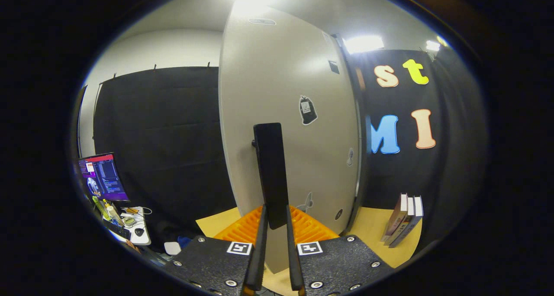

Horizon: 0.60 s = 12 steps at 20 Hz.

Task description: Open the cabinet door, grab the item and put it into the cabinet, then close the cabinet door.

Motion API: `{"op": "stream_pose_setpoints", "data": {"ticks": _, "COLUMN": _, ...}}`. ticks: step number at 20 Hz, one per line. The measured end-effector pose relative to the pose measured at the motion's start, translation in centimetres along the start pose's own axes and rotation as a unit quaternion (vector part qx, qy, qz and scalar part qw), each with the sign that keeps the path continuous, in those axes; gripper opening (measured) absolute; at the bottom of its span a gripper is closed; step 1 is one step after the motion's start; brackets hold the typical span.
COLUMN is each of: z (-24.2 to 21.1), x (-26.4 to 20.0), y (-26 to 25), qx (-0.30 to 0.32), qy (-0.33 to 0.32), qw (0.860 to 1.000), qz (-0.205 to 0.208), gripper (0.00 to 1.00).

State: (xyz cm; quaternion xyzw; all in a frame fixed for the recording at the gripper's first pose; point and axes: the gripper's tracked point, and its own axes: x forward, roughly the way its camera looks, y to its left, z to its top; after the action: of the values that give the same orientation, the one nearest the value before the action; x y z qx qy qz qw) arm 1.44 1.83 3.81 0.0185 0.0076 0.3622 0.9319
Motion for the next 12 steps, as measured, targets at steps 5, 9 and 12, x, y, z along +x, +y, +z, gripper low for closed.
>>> {"op": "stream_pose_setpoints", "data": {"ticks": 5, "z": -0.8, "x": -1.3, "y": -2.2, "qx": 0.007, "qy": 0.012, "qw": 0.997, "qz": -0.071, "gripper": 0.53}}
{"op": "stream_pose_setpoints", "data": {"ticks": 9, "z": -0.9, "x": -1.7, "y": -3.5, "qx": 0.034, "qy": 0.001, "qw": 0.995, "qz": -0.098, "gripper": 0.6}}
{"op": "stream_pose_setpoints", "data": {"ticks": 12, "z": -0.7, "x": -2.6, "y": -4.5, "qx": 0.021, "qy": -0.017, "qw": 0.991, "qz": -0.13, "gripper": 0.63}}
